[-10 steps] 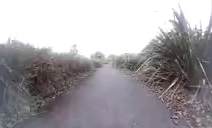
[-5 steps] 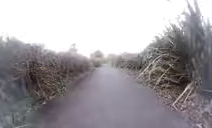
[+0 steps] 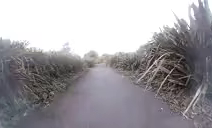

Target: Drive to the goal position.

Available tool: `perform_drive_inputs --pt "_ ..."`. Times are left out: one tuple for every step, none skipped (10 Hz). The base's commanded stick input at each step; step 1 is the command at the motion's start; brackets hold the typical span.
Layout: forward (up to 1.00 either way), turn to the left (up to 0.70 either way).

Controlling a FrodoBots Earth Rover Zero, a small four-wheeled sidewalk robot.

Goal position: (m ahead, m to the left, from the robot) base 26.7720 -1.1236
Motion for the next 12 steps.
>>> perform_drive_inputs --pt "0.70 0.00" --pt "0.70 0.00" --pt "0.70 0.00" --pt "0.70 0.00" --pt "0.70 0.00" --pt "0.70 0.00" --pt "0.70 0.00" --pt "0.70 0.00" --pt "0.70 0.00" --pt "0.70 0.00" --pt "0.70 0.00" --pt "0.70 0.00"
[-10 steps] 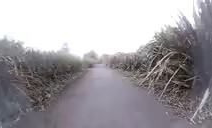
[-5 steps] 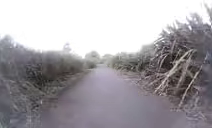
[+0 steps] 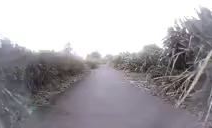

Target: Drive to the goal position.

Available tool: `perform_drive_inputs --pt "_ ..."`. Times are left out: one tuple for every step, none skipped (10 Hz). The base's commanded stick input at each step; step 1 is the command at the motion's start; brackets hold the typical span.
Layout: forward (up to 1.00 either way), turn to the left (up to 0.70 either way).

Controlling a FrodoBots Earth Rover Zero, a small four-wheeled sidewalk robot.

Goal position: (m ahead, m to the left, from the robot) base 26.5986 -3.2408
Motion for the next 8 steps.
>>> perform_drive_inputs --pt "0.70 -0.05" --pt "0.70 -0.18" --pt "0.70 -0.31" --pt "0.70 -0.35" --pt "0.70 -0.35" --pt "0.70 -0.35" --pt "0.70 -0.35" --pt "0.70 -0.35"
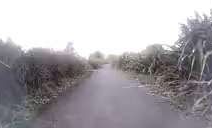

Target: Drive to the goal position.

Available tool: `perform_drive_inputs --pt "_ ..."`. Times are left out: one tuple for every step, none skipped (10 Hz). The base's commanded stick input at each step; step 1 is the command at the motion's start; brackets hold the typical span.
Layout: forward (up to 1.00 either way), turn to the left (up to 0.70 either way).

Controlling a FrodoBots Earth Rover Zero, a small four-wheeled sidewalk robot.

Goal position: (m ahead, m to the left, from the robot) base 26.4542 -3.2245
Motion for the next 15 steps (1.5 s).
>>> perform_drive_inputs --pt "0.70 0.00" --pt "0.70 0.00" --pt "0.70 0.00" --pt "0.70 0.00" --pt "0.70 0.00" --pt "0.70 0.00" --pt "0.70 0.00" --pt "0.70 0.00" --pt "0.70 0.00" --pt "0.70 0.00" --pt "0.70 0.00" --pt "0.70 0.00" --pt "0.70 0.00" --pt "0.70 0.00" --pt "0.70 0.00"
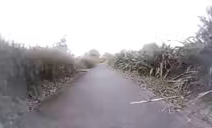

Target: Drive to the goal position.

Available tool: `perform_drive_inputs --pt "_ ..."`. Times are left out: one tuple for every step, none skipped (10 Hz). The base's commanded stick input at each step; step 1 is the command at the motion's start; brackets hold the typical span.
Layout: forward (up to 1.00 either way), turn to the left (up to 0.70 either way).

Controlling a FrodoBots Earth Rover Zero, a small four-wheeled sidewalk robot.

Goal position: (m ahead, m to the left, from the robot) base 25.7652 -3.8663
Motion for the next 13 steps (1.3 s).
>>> perform_drive_inputs --pt "0.70 0.00" --pt "0.70 0.00" --pt "0.70 0.00" --pt "0.70 0.00" --pt "0.70 0.00" --pt "0.70 0.00" --pt "0.70 0.00" --pt "0.70 0.00" --pt "0.70 0.00" --pt "0.70 0.00" --pt "0.70 0.00" --pt "0.70 0.00" --pt "0.70 0.00"
